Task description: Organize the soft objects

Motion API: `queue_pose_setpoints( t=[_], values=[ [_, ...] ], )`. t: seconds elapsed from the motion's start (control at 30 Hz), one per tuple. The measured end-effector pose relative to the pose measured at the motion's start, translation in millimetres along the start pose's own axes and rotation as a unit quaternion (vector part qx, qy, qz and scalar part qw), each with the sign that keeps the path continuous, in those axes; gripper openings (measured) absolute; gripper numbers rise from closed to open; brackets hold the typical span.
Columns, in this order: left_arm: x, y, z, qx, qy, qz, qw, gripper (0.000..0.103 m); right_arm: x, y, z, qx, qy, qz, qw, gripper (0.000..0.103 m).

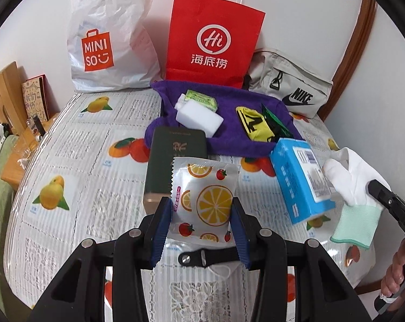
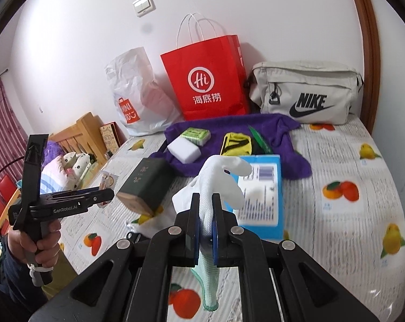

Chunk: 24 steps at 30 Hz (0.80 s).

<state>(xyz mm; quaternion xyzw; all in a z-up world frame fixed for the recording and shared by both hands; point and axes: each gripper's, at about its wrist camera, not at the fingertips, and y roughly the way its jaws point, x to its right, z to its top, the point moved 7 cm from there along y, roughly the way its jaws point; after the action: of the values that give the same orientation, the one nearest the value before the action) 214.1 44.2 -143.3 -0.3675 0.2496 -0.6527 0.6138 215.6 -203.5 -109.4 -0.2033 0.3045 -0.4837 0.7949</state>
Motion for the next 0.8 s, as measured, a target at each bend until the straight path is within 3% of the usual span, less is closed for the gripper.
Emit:
queue_pose_setpoints(
  t=[0.8],
  values=[
    [0.3, 30.8, 71.0, 0.016, 0.023, 0.044, 0.9986, 0.042, 12.4, 53.2, 75.6, 0.011, -0.028, -0.02, 0.999, 0.007]
  ],
)
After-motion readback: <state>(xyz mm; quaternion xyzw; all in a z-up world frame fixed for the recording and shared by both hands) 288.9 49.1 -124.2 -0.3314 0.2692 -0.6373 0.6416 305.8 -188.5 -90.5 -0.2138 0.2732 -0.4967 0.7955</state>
